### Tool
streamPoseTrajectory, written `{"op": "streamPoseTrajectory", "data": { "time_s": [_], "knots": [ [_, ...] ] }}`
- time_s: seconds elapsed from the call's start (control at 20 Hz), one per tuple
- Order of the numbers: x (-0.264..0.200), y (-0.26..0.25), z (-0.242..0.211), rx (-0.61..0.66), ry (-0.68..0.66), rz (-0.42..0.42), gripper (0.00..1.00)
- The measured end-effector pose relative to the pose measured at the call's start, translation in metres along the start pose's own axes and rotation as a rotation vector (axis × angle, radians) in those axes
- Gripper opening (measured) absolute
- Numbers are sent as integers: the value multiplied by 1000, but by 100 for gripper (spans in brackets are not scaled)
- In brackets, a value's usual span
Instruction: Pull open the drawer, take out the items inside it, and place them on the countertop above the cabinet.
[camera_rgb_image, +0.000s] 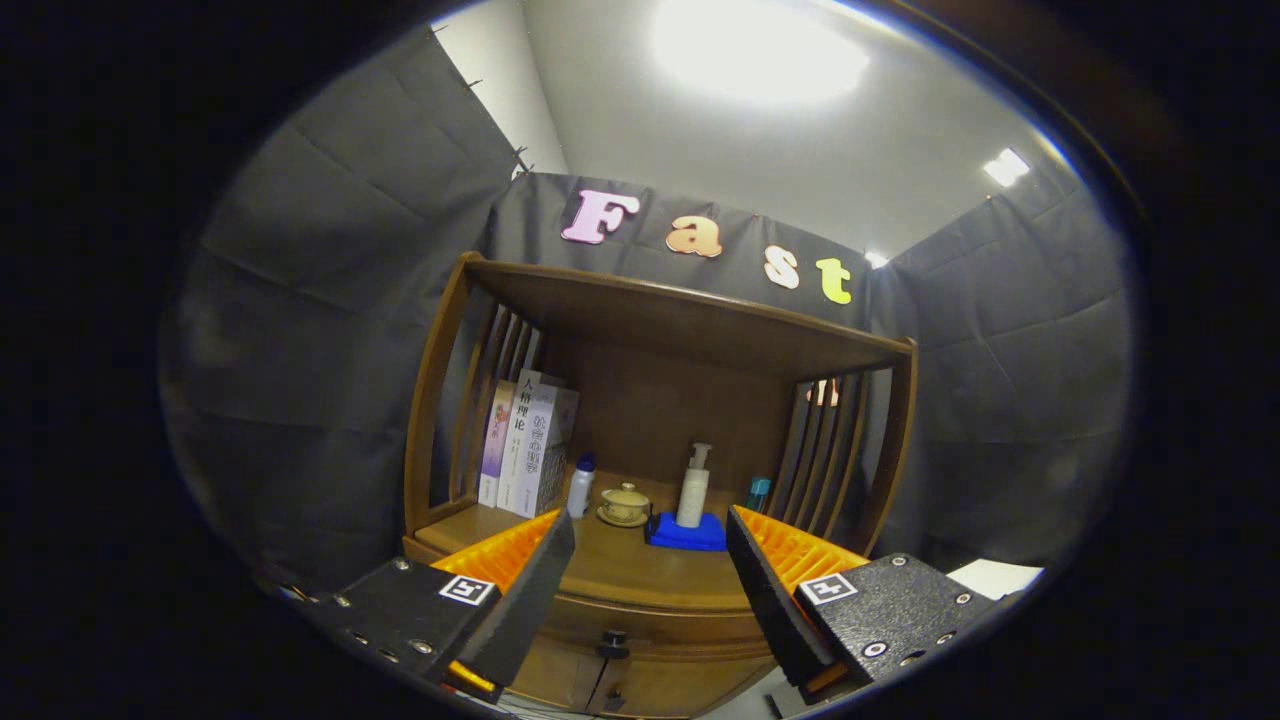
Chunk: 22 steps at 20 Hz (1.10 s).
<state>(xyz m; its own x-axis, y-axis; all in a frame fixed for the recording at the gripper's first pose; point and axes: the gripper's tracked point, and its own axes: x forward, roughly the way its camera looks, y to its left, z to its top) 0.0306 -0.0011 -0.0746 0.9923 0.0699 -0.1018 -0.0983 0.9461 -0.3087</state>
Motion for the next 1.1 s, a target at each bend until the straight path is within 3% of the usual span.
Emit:
{"op": "streamPoseTrajectory", "data": {
  "time_s": [0.35,0.6,0.9,1.1],
  "knots": [
    [21,-1,-60,-16,99,11,95],
    [41,13,-103,87,131,29,94],
    [45,8,-173,100,226,-59,92],
    [53,24,-205,127,284,-40,91]
  ]
}}
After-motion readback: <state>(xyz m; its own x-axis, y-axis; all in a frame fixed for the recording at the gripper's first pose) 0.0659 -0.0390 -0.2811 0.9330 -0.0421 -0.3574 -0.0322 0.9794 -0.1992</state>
